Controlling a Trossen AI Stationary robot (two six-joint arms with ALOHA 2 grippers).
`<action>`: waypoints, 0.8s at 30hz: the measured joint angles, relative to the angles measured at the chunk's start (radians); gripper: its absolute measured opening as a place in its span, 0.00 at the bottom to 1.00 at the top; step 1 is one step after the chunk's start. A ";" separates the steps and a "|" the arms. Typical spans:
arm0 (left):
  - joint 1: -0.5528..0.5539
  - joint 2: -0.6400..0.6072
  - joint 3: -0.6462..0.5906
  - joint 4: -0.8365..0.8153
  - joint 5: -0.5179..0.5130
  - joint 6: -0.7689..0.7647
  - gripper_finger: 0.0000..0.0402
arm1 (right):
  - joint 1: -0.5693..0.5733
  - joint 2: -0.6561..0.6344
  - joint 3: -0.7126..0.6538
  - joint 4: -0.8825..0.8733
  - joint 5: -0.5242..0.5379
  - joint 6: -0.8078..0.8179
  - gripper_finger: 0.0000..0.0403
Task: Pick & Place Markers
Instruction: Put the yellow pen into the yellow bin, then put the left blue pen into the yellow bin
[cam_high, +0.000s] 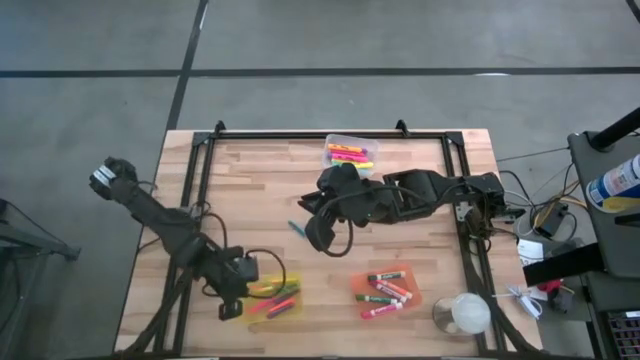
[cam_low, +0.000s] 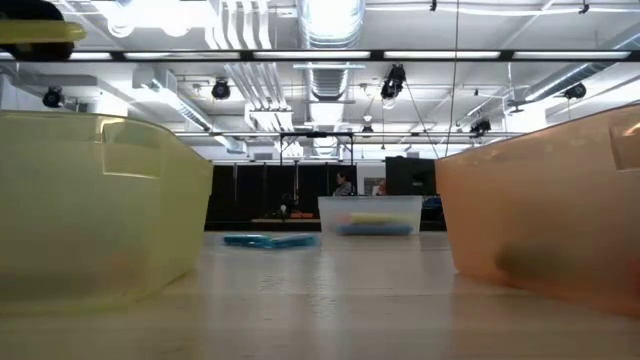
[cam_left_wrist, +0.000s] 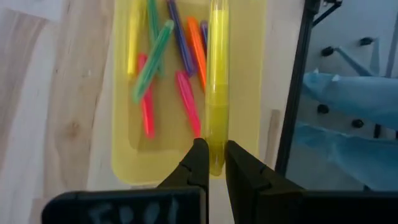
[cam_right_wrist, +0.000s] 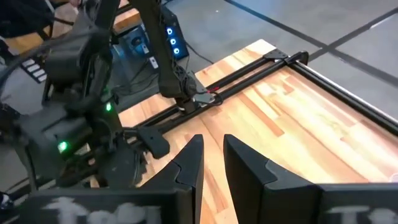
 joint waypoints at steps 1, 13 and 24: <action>-0.008 0.011 -0.001 0.006 -0.004 -0.002 0.06 | 0.000 0.000 0.000 0.000 0.000 0.013 0.14; -0.014 0.148 -0.002 0.069 -0.031 0.018 0.25 | 0.001 0.000 -0.071 0.001 0.026 0.095 0.14; -0.010 0.121 -0.002 0.004 -0.017 0.054 0.39 | -0.009 0.000 -0.228 -0.051 0.013 0.402 0.14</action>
